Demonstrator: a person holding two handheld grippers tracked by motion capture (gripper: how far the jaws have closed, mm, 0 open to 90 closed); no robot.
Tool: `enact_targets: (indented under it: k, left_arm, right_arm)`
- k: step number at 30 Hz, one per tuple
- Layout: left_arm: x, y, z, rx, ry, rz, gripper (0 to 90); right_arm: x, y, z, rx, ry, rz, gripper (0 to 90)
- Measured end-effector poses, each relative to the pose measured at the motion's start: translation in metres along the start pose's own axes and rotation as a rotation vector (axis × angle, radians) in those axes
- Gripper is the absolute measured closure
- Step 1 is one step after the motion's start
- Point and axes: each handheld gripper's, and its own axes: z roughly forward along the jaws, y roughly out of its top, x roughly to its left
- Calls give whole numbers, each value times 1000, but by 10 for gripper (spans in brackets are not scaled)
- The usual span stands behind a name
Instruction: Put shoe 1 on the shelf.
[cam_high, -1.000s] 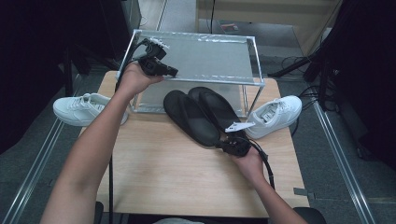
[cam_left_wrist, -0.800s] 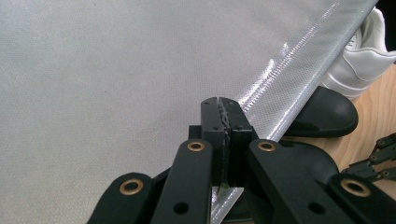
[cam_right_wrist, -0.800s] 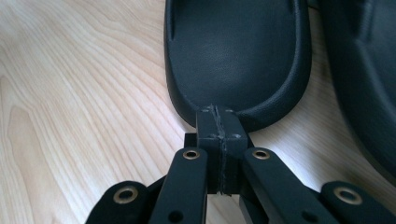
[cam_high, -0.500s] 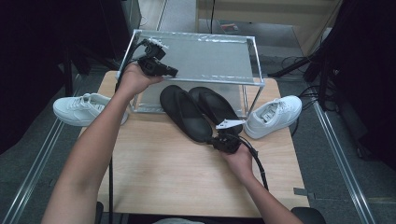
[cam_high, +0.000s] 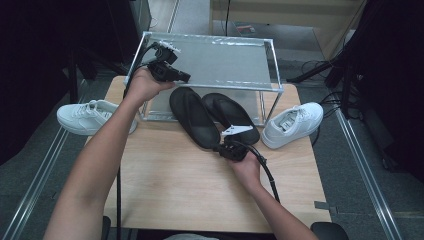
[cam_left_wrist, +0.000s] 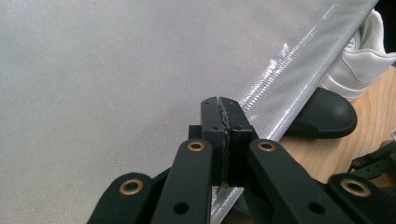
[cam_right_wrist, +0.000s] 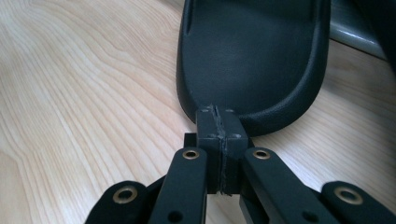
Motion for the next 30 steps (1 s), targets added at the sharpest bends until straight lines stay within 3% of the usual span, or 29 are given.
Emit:
enact_targets:
  k: [9,14,20,30]
  left_arm:
    - [1,0,0,-2,-7,-8,900]
    - [1,0,0,-1,-5,-5,900]
    - [0,0,0,2,-3,4,900]
    - [0,0,0,2,1,10,900]
  right_arm:
    - [9,12,20,-21,19,34,900]
    - [17,24,30,-46,30,1,900]
    - [21,36,42,-59,32,-4,900]
    - [16,59,67,-32,2,-19,897]
